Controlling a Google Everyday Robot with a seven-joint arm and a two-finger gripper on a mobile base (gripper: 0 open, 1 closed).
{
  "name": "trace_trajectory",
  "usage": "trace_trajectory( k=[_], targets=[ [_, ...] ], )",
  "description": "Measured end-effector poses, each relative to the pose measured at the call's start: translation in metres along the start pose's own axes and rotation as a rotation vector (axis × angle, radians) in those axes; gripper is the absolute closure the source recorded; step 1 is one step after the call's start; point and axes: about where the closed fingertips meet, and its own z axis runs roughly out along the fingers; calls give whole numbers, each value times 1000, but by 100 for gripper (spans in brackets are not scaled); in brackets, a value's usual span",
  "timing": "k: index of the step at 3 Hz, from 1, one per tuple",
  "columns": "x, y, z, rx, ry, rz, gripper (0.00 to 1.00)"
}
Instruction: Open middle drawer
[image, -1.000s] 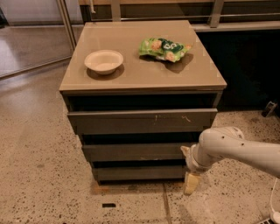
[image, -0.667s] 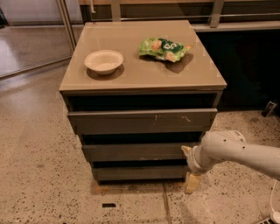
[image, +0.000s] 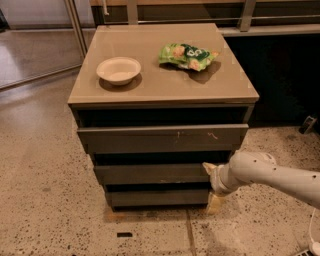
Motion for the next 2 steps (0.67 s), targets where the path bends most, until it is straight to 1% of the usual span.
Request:
trace_trajectory(
  k=[1,2],
  targets=[
    [-1,-17,18,15,-37,-12,0],
    [2,-35,39,28,-58,-22,0]
  ],
)
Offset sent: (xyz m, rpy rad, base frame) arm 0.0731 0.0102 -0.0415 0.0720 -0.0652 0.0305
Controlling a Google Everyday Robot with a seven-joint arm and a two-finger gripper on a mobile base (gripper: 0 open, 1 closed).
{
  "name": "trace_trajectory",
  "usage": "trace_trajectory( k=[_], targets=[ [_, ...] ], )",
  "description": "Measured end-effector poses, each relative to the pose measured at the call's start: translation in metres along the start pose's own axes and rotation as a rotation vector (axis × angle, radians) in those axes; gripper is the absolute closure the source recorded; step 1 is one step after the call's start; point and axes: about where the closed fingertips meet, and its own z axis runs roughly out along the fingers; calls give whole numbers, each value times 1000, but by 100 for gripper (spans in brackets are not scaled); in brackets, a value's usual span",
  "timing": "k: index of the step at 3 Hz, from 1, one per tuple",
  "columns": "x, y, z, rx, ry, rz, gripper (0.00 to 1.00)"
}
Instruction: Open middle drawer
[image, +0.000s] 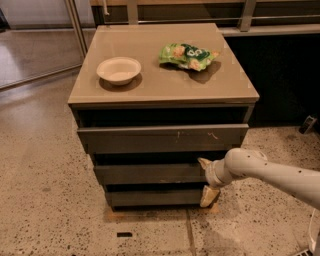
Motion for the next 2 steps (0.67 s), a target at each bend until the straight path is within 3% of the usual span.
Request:
trace_trajectory(
  k=[2],
  targets=[
    [2,-43,55,-25,-17,-6,0]
  ],
)
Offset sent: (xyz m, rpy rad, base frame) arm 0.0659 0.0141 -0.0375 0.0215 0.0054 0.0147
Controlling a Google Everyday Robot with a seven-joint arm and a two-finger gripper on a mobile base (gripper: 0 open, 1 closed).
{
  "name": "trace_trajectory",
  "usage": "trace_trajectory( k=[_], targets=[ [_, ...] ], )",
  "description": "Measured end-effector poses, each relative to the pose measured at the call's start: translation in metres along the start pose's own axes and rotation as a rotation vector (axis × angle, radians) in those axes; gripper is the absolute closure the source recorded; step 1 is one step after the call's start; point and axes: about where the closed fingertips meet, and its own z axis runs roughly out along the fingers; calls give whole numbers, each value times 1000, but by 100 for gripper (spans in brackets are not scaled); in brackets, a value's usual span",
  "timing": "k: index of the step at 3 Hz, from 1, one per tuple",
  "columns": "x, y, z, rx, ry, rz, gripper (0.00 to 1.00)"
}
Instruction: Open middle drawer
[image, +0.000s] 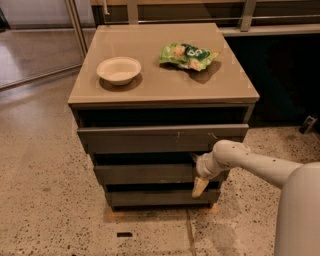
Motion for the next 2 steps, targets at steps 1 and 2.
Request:
trace_trajectory(
  k=[1,2],
  targets=[
    [-1,-2,1,2,0,-1,0],
    [-2,1,3,-37,8,18,0]
  ],
)
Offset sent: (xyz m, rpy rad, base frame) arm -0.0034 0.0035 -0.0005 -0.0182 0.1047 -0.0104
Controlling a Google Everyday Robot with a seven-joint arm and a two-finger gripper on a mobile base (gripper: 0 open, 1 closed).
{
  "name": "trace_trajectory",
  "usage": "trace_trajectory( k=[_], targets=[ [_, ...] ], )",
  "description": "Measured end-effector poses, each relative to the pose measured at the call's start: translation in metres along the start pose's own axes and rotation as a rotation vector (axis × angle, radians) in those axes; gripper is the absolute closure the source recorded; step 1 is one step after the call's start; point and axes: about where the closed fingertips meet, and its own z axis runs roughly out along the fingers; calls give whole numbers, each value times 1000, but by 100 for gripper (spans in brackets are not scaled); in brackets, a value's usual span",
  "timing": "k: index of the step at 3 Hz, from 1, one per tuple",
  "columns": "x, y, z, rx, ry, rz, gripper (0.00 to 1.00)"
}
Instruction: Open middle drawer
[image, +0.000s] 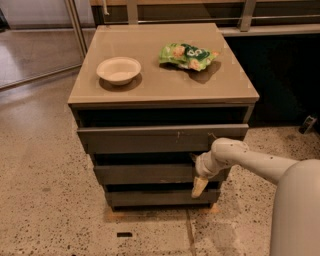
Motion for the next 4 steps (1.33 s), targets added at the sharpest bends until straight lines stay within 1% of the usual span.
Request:
trace_trajectory(
  k=[1,2,3,4],
  targets=[
    [0,7,-1,-57,21,27,0],
    [1,15,-6,-104,40,48,0],
    [0,28,-18,-126,51,65,0],
    [5,51,-26,-149,54,85,0]
  ],
)
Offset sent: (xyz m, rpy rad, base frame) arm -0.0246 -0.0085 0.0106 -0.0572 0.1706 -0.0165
